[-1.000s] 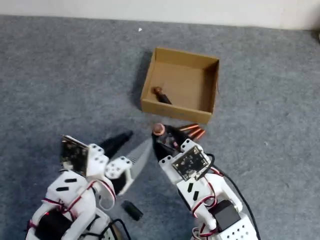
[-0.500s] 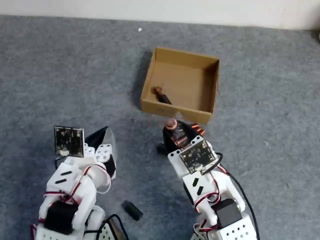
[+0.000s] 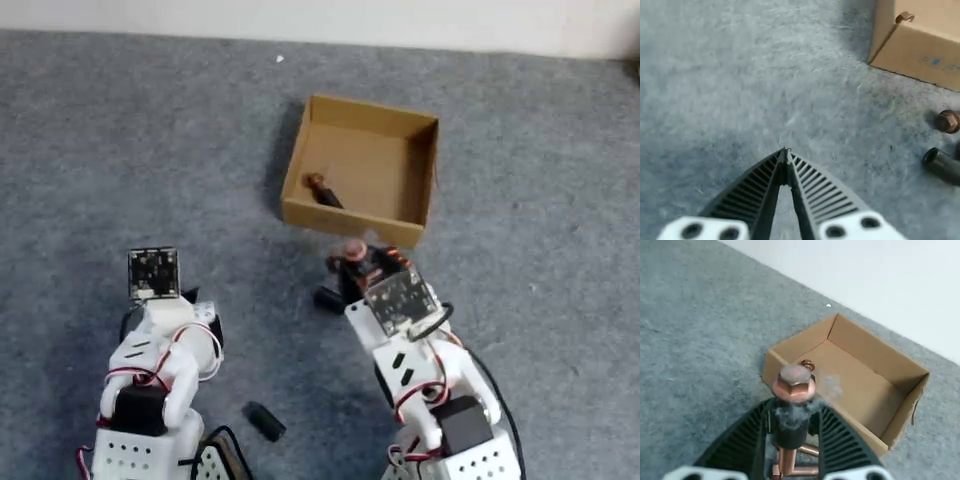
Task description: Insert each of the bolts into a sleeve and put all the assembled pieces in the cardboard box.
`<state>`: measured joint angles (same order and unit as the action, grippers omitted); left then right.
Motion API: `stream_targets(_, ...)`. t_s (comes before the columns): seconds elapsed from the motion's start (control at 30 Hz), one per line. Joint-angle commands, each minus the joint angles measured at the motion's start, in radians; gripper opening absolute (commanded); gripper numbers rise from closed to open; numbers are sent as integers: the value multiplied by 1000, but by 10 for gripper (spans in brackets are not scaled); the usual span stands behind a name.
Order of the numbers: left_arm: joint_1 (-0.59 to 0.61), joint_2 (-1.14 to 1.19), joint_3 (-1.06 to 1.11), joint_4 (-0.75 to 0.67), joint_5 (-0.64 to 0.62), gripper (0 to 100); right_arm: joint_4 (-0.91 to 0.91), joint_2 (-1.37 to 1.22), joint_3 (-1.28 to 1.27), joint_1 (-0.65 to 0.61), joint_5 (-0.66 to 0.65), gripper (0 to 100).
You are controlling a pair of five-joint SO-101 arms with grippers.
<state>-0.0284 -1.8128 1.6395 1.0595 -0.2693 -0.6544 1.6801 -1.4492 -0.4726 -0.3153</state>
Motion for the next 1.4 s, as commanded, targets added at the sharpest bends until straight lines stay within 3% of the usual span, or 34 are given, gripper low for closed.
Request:
stream_targets(0.0, 13, -10, -5, -6, 72, 5, 8, -211, 194, 15, -3, 5)
stream_targets(0.27, 15, -10, -4, -6, 72, 5, 28, -803, 656, 21, -3, 5)
stream_targets(0.53, 104, -10, -2, -43, 71, 5, 200, -1307, 977, 148, -2, 5)
stream_targets(0.73, 110, -10, 1, -60, 71, 5, 214, -1601, 1176, 194, -2, 5)
stream_targets(1.03, 110, -10, 2, -60, 71, 5, 209, -1804, 1291, 226, -2, 15)
stream_targets(1.2, 110, -10, 2, -60, 71, 5, 208, -1802, 1290, 226, 54, 196)
stream_targets(1.37, 110, -10, 2, -60, 71, 5, 68, -1796, 1297, 234, 75, 207)
